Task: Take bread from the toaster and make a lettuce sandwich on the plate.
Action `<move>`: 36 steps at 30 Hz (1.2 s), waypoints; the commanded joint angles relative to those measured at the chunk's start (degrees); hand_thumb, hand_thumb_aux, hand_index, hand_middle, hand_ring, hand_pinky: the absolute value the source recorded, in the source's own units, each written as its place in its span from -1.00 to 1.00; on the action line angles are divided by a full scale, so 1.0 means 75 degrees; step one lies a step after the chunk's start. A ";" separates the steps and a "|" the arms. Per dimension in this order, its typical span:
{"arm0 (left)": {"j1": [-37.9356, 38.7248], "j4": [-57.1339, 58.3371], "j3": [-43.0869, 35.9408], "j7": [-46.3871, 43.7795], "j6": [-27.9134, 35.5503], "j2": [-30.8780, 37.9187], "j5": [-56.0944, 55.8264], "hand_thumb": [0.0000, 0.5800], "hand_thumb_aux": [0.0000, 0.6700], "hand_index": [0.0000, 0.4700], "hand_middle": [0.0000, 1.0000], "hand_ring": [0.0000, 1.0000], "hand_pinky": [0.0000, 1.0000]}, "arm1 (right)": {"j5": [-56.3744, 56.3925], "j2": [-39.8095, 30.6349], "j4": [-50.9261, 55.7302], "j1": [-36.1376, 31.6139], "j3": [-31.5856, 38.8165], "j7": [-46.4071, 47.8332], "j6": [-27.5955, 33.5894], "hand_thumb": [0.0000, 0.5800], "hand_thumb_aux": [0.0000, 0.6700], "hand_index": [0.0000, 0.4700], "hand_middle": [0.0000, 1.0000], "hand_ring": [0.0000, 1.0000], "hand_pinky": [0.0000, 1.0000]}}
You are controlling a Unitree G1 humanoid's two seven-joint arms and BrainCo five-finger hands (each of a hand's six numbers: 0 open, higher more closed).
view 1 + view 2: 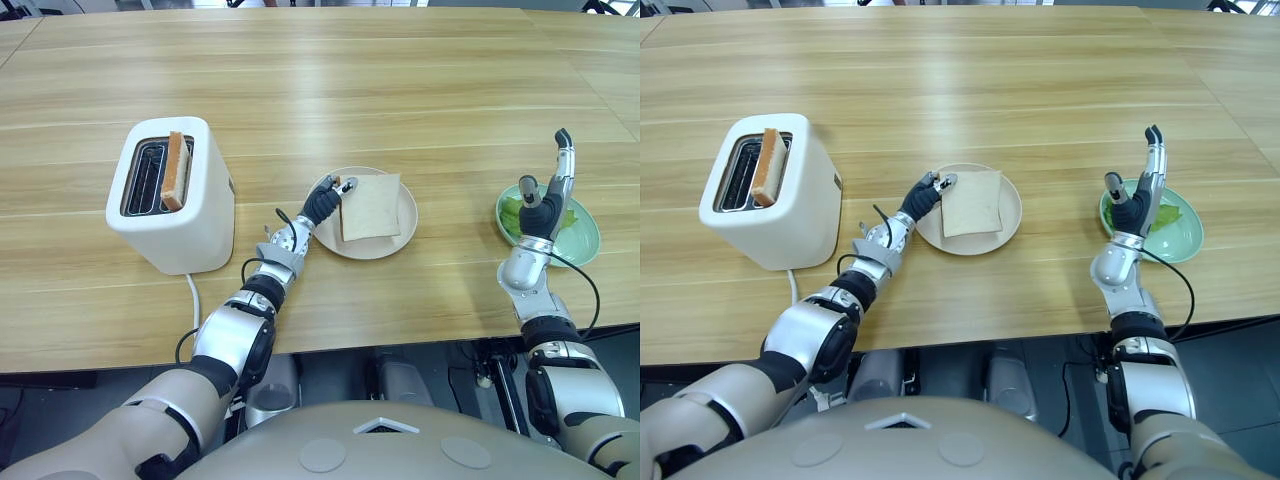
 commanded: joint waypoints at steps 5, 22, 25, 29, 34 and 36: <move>-0.0079 0.0216 -0.0384 0.0646 0.0203 0.0291 0.0836 -1.00 -1.00 -1.00 -1.00 -1.00 -1.00 | 0.0026 -0.0709 0.0141 0.0220 -0.0340 -0.0371 0.0225 -1.00 -1.00 -1.00 -1.00 -1.00 -1.00; -0.0097 0.0232 -0.0889 0.2228 0.0177 0.0723 0.1939 -1.00 -1.00 -1.00 -1.00 -1.00 -1.00 | -0.0343 -0.1786 0.1223 0.0209 -0.0228 -0.0631 0.1119 -1.00 -1.00 -1.00 -1.00 -1.00 -1.00; -0.0061 0.0096 -0.1036 0.2937 0.0114 0.1035 0.2246 -1.00 -1.00 -1.00 -1.00 -1.00 -1.00 | -0.0671 -0.1940 0.1707 -0.0049 0.0305 -0.0011 0.1633 -1.00 -1.00 -1.00 -1.00 -1.00 -1.00; 0.0177 -0.0314 -0.1224 0.3671 -0.0123 0.1476 0.2609 -1.00 -1.00 -1.00 -1.00 -1.00 -1.00 | -0.1277 -0.2171 0.2201 -0.0335 0.1183 0.0715 0.2576 -1.00 -1.00 -1.00 -1.00 -1.00 -1.00; 0.0919 -0.1358 -0.1436 0.3965 -0.0418 0.1820 0.2881 -1.00 -1.00 -1.00 -1.00 -1.00 -1.00 | -0.1405 -0.2133 0.2844 -0.0789 0.1770 0.1790 0.3649 -1.00 -1.00 -1.00 -1.00 -1.00 -1.00; 0.1317 -0.1979 -0.1451 0.3940 -0.0456 0.1920 0.2917 -1.00 -1.00 -1.00 -1.00 -1.00 -1.00 | -0.1556 -0.2123 0.3122 -0.1053 0.2060 0.2119 0.4115 -1.00 -1.00 -1.00 -1.00 -1.00 -1.00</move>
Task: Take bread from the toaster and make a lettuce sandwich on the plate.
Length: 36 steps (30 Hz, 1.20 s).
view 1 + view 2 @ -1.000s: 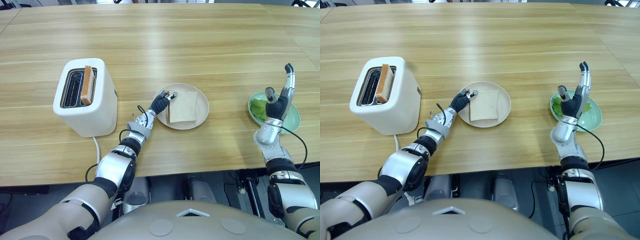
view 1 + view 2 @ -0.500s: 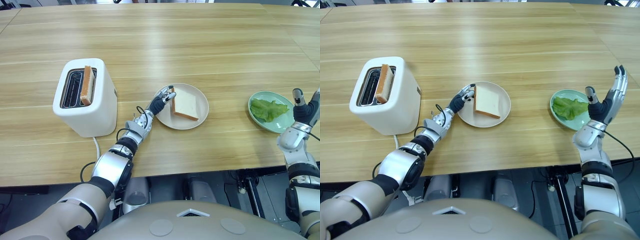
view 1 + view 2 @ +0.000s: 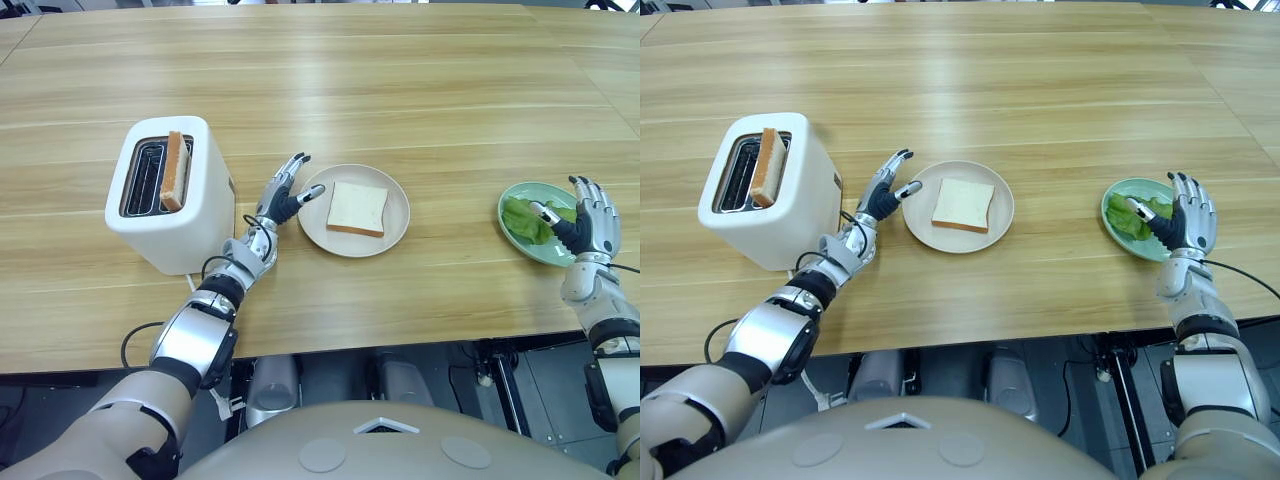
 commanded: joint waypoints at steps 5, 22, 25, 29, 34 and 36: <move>0.1453 -0.2656 -0.0018 -0.0242 0.0161 0.0315 0.0158 -1.00 -1.00 -1.00 -1.00 -1.00 -1.00 | -0.0564 -0.0176 0.0935 -0.0728 0.1060 0.1143 0.1403 -1.00 -1.00 -1.00 -1.00 -1.00 -1.00; 0.2238 -0.4121 0.0237 -0.0502 0.0773 0.0274 0.0083 -1.00 -1.00 -1.00 -1.00 -1.00 -1.00 | -0.0534 -0.0332 0.1308 -0.0723 0.1474 0.1382 0.2246 -1.00 -1.00 -1.00 -1.00 -1.00 -1.00; 0.2242 -0.4126 0.0245 -0.0514 0.0760 0.0238 0.0075 -1.00 -1.00 -1.00 -1.00 -1.00 -1.00 | -0.0559 -0.0261 0.1326 -0.0680 0.1541 0.1448 0.2254 -1.00 -1.00 -1.00 -1.00 -1.00 -1.00; 0.2250 -0.4126 0.0248 -0.0523 0.0746 0.0195 0.0073 -1.00 -1.00 -1.00 -1.00 -1.00 -1.00 | -0.0613 -0.0192 0.1354 -0.0672 0.1672 0.1460 0.2306 -1.00 -1.00 -1.00 -1.00 -1.00 -1.00; 0.2231 -0.4082 0.0248 -0.0551 0.0727 0.0140 0.0097 -1.00 -1.00 -1.00 -1.00 -1.00 -1.00 | -0.0683 -0.0151 0.1360 -0.0713 0.1814 0.1323 0.2343 0.49 -0.01 -0.03 -1.00 -1.00 -1.00; 0.2223 -0.4047 0.0235 -0.0548 0.0720 0.0113 0.0105 -1.00 -1.00 -1.00 -1.00 -1.00 -1.00 | -0.0742 -0.0128 0.1361 -0.0747 0.1878 0.1251 0.2353 0.52 0.02 0.00 -1.00 -1.00 -1.00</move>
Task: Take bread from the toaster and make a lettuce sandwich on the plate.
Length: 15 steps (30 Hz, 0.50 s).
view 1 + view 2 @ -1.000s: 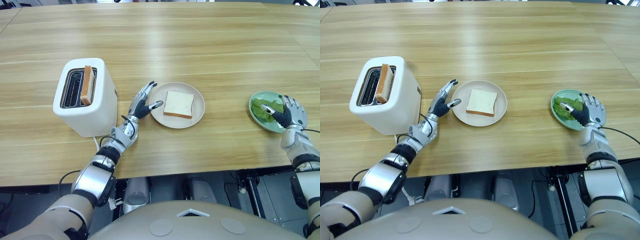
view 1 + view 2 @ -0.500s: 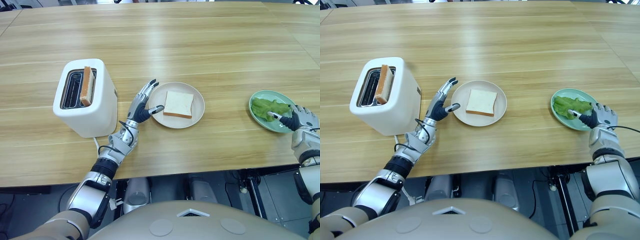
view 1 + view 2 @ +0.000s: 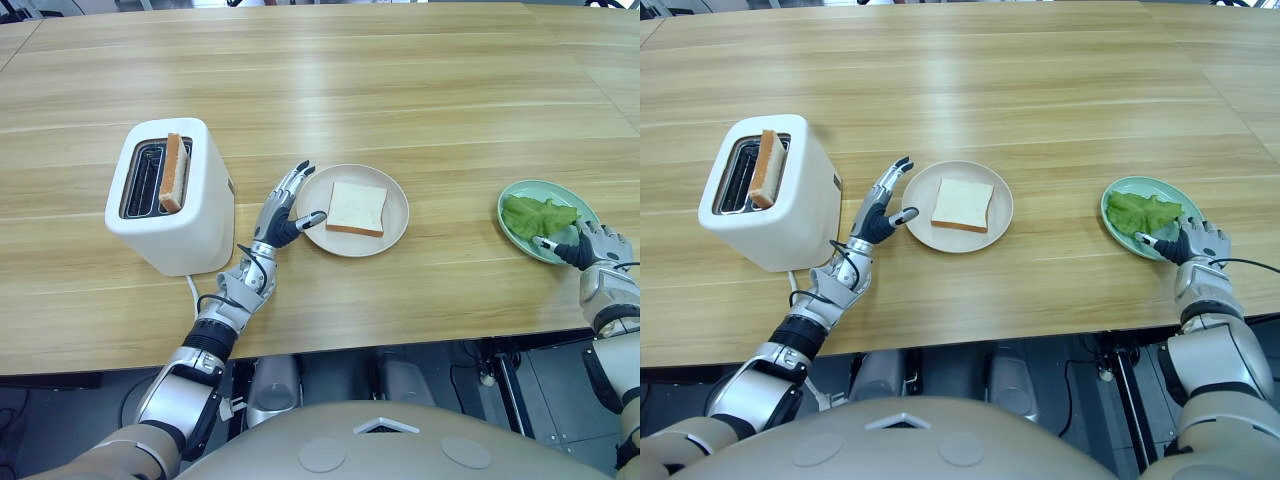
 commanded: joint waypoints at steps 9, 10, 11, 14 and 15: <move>-0.0051 0.0132 -0.0027 -0.0097 -0.0011 -0.0131 0.0002 -1.00 -1.00 -1.00 -1.00 -1.00 -1.00 | -0.0241 0.0090 0.0061 -0.0266 0.0346 -0.0724 0.0088 1.00 1.00 0.96 -1.00 -1.00 -1.00; -0.0055 0.0142 -0.0028 -0.0098 -0.0017 -0.0140 0.0003 -1.00 -1.00 -1.00 -1.00 -1.00 -1.00 | -0.0249 0.0092 0.0062 -0.0282 0.0354 -0.0787 0.0089 1.00 1.00 0.96 -1.00 -1.00 -1.00; -0.0057 0.0149 -0.0028 -0.0099 -0.0023 -0.0146 0.0003 -1.00 -1.00 -1.00 -1.00 -1.00 -1.00 | -0.0259 0.0094 0.0062 -0.0299 0.0362 -0.0851 0.0087 1.00 1.00 0.96 -1.00 -1.00 -1.00; -0.0051 0.0151 -0.0027 -0.0088 -0.0041 -0.0155 0.0006 -1.00 -1.00 -1.00 -1.00 -1.00 -1.00 | -0.0252 0.0072 0.0049 -0.0338 0.0351 -0.1070 0.0077 1.00 1.00 0.96 -1.00 -1.00 -1.00; -0.0039 0.0136 -0.0025 -0.0081 -0.0046 -0.0155 0.0007 -1.00 -1.00 -1.00 -1.00 -1.00 -1.00 | -0.0239 0.0054 0.0040 -0.0358 0.0334 -0.1159 0.0069 1.00 1.00 0.96 -1.00 -1.00 -1.00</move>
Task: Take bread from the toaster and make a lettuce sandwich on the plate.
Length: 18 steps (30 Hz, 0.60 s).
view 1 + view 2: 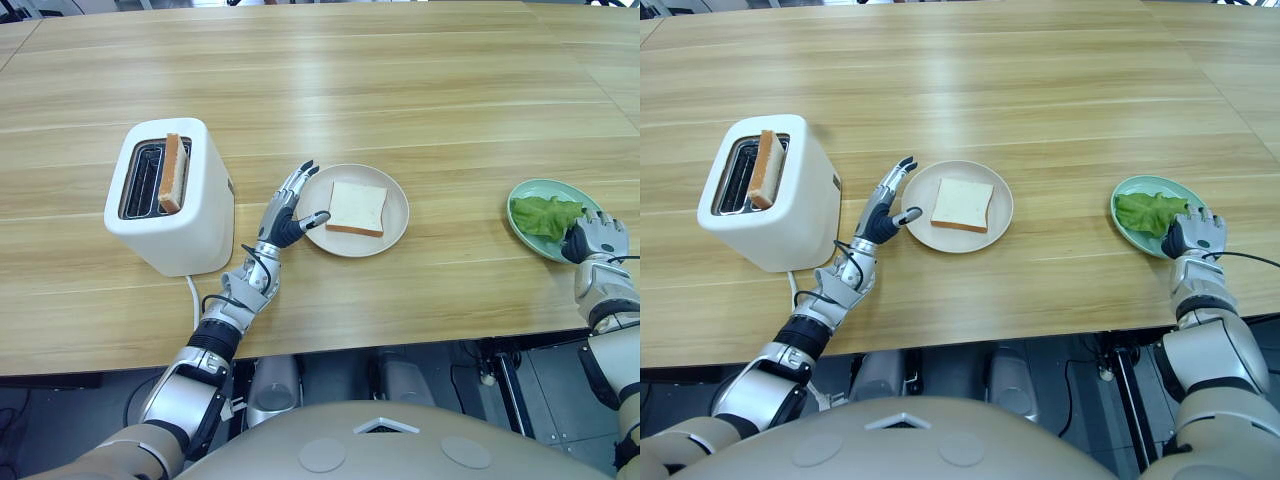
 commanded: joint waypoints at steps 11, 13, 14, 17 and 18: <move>0.0108 -0.0069 -0.0070 -0.0166 -0.0090 -0.0018 0.0025 -1.00 -1.00 -1.00 -1.00 -1.00 -1.00 | 0.0212 -0.0167 -0.0151 -0.0246 -0.0194 -0.1354 -0.0131 -1.00 -1.00 -1.00 -1.00 -1.00 -1.00; 0.0119 -0.0083 -0.0065 -0.0181 -0.0095 -0.0016 0.0028 -1.00 -1.00 -1.00 -1.00 -1.00 -1.00 | 0.0204 -0.0148 -0.0151 -0.0332 -0.0194 -0.1393 -0.0126 -1.00 -1.00 -1.00 -1.00 -1.00 -1.00; 0.0119 -0.0085 -0.0062 -0.0188 -0.0097 -0.0017 0.0029 -1.00 -1.00 -1.00 -1.00 -1.00 -1.00 | 0.0203 -0.0137 -0.0136 -0.0379 -0.0193 -0.1366 -0.0116 -1.00 -1.00 -1.00 -1.00 -1.00 -1.00; 0.0139 -0.0118 -0.0056 -0.0198 -0.0107 -0.0016 0.0044 -1.00 -1.00 -1.00 -1.00 -1.00 -1.00 | 0.0210 -0.0129 -0.0086 -0.0477 -0.0206 -0.1288 -0.0088 -1.00 -1.00 -1.00 -1.00 -1.00 -1.00; 0.0148 -0.0144 -0.0049 -0.0201 -0.0104 -0.0015 0.0043 -1.00 -1.00 -1.00 -1.00 -1.00 -1.00 | 0.0233 -0.0140 -0.0084 -0.0513 -0.0236 -0.1313 -0.0082 -1.00 -1.00 -1.00 -1.00 -1.00 -1.00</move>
